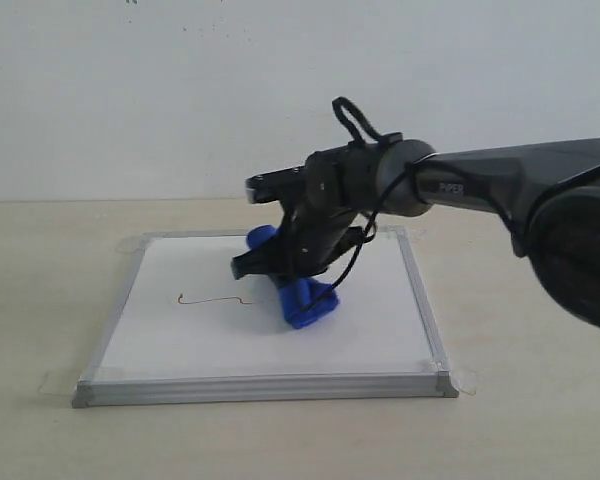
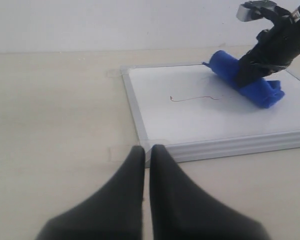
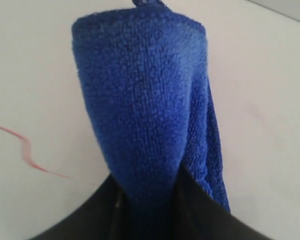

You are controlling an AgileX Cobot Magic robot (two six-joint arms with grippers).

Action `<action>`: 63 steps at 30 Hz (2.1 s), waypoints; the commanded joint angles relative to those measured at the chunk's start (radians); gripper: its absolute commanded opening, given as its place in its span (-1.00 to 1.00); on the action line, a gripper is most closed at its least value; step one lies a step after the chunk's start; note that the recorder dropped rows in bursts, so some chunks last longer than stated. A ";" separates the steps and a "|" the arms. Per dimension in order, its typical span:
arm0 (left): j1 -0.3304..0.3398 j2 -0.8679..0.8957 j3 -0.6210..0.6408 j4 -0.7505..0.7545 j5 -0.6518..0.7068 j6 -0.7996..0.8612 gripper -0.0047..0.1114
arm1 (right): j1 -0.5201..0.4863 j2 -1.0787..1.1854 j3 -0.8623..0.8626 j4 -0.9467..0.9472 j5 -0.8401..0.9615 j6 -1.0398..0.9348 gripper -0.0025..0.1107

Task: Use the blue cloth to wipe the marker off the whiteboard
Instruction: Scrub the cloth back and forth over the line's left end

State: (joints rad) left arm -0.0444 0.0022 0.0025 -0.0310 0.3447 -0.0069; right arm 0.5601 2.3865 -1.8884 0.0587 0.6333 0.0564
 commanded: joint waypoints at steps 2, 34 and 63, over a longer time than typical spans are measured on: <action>0.002 -0.002 -0.002 -0.010 -0.007 0.001 -0.85 | 0.070 0.031 -0.001 0.147 -0.119 -0.097 -0.96; 0.002 -0.002 -0.002 -0.010 -0.007 0.001 -0.85 | -0.015 0.039 -0.019 0.221 -0.174 -0.201 -0.96; 0.002 -0.002 -0.002 -0.010 -0.007 0.001 -0.85 | 0.086 0.089 -0.019 0.155 -0.264 -0.178 -0.96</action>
State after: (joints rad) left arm -0.0444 0.0022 0.0025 -0.0310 0.3447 -0.0069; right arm 0.5942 2.4621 -1.9109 0.1845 0.3465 -0.0684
